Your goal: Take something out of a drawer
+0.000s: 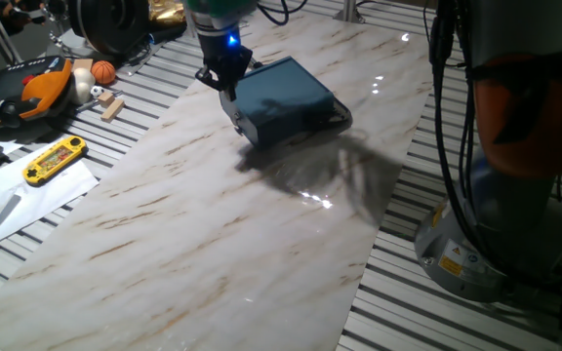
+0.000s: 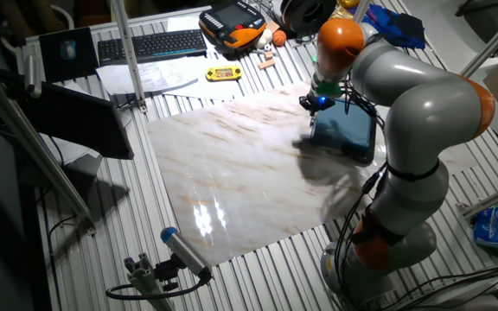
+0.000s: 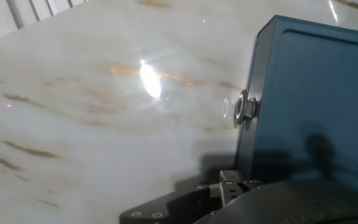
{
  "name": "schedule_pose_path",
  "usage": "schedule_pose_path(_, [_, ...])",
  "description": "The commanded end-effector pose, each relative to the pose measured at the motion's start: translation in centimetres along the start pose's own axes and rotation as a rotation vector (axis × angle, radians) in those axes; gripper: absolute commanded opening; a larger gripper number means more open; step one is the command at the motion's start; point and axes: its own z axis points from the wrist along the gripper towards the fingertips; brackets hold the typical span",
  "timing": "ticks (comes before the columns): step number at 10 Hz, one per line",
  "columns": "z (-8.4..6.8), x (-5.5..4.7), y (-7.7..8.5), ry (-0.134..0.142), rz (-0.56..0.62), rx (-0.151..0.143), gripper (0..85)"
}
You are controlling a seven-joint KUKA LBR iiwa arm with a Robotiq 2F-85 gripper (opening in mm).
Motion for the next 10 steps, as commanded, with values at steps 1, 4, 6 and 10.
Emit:
schedule_pose_path(1, [0.2, -0.1, -0.1, 0.007, 0.003, -0.003, 0.0])
schedule_pose_path(4, [1.2, -0.1, -0.1, 0.014, 0.016, 0.018, 0.0])
schedule_pose_path(6, [1.6, -0.2, 0.0, 0.029, 0.023, 0.009, 0.0])
schedule_pose_path(10, [1.7, -0.2, 0.2, 0.006, 0.015, 0.031, 0.0])
